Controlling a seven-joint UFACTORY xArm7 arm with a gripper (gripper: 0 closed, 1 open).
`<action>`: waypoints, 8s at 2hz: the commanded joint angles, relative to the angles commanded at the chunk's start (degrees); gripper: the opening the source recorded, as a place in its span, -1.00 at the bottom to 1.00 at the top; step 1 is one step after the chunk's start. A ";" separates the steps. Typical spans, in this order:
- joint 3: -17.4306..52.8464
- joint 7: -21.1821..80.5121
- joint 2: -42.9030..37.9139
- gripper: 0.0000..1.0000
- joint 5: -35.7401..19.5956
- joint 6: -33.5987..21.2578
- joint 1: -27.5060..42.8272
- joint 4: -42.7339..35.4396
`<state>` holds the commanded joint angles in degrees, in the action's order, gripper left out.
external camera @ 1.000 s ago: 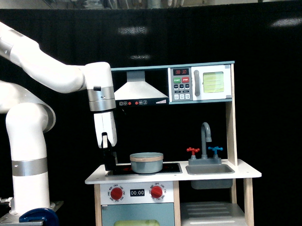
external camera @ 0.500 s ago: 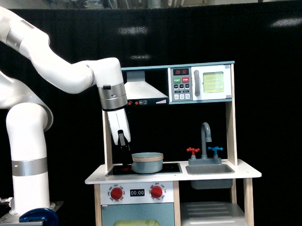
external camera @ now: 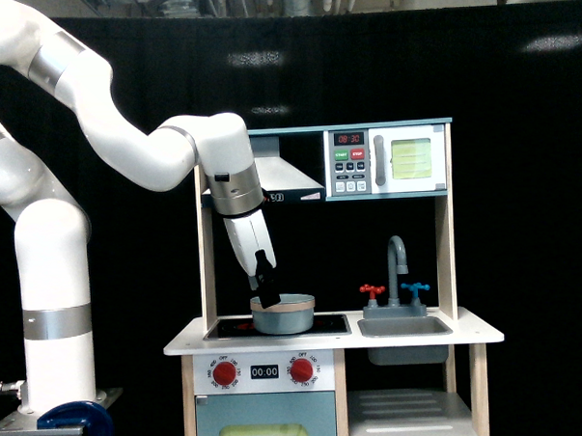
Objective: Put the bowl inside the kitchen cabinet
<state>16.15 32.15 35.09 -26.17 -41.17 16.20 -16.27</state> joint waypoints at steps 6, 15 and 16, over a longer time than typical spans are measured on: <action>3.63 21.37 -26.13 1.00 -29.86 9.41 22.07 -12.47; -9.49 39.00 -82.19 -1.00 -34.97 -2.93 -9.53 -65.19; -14.41 38.64 -83.47 -1.00 -35.78 2.60 -9.28 -64.02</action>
<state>1.75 70.79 -48.38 -61.95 -38.57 6.93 -80.29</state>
